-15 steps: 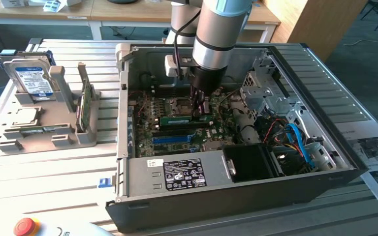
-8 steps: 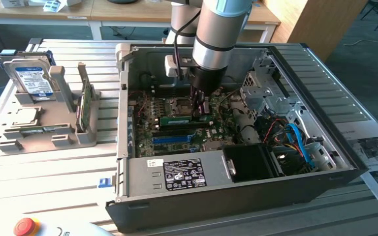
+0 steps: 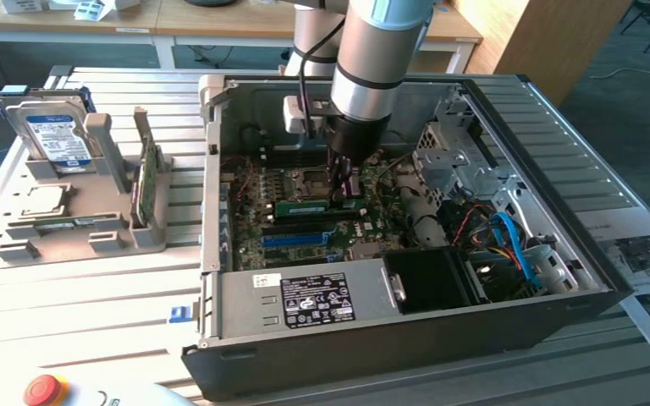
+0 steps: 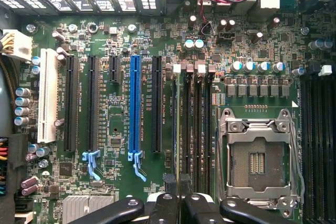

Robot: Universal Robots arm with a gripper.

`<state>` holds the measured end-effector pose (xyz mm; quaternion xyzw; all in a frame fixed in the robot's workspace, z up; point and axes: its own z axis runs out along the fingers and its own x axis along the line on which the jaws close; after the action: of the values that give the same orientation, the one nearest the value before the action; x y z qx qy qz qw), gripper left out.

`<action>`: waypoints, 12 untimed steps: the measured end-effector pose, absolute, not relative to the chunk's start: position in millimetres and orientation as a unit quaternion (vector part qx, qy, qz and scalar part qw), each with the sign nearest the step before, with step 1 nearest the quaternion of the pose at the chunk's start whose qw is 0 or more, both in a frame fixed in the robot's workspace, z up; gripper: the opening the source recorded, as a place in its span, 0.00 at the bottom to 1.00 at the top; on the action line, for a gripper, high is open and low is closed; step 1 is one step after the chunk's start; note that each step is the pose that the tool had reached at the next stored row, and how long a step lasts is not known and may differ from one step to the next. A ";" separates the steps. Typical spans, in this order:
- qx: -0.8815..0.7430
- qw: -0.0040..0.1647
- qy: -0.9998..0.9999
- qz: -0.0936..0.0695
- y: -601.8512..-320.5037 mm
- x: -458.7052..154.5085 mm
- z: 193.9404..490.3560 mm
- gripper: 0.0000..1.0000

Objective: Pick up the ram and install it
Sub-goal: 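Insert the ram into the slot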

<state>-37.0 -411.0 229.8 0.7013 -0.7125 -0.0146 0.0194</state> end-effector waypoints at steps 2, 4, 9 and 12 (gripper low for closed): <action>0.701 0.019 -0.712 -0.015 -411.0 -37.5 229.8 0.12; 0.701 0.019 -0.712 -0.015 -411.1 -37.6 229.7 0.12; 0.701 0.019 -0.712 -0.015 -412.1 -37.6 229.7 0.12; 0.701 0.019 -0.712 -0.015 -412.2 -37.6 229.6 0.12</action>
<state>-37.6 -412.2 229.6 0.7013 -0.7125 -0.0146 0.0194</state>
